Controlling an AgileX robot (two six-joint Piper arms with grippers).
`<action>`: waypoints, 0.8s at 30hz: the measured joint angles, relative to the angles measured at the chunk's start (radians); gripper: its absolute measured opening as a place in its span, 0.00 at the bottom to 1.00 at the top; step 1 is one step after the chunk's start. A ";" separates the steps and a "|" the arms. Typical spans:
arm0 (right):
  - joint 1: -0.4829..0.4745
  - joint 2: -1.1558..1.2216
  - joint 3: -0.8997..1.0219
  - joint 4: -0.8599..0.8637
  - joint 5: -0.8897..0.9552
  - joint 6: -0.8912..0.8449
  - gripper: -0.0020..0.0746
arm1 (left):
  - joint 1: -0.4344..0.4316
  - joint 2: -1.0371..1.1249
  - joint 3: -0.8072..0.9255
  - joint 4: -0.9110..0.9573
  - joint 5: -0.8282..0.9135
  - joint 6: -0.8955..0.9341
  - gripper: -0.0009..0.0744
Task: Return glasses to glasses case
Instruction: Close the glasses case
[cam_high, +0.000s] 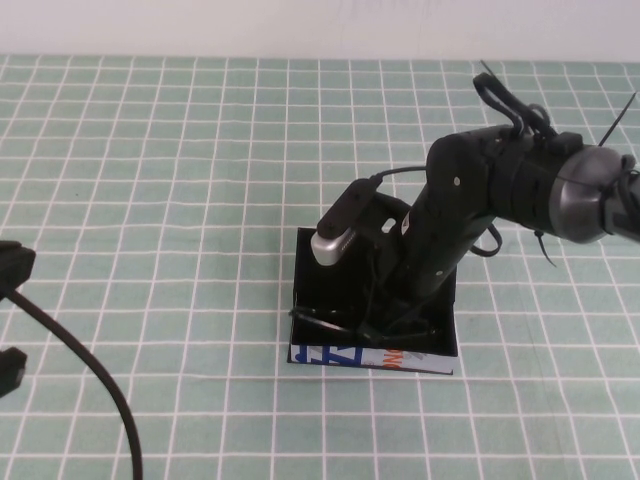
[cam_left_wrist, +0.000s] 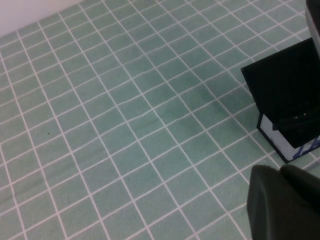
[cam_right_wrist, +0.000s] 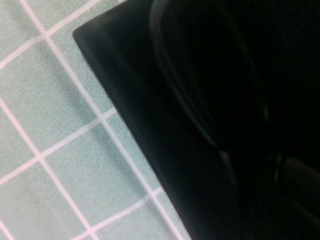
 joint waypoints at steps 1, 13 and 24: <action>0.002 -0.006 0.000 -0.010 0.000 0.000 0.11 | 0.000 0.000 0.000 0.000 -0.002 0.000 0.01; 0.004 -0.035 0.000 -0.148 0.009 0.096 0.10 | 0.000 0.000 0.000 0.001 -0.002 0.000 0.01; 0.004 -0.036 0.000 -0.134 0.009 0.104 0.30 | 0.000 0.000 0.000 0.001 -0.002 0.000 0.01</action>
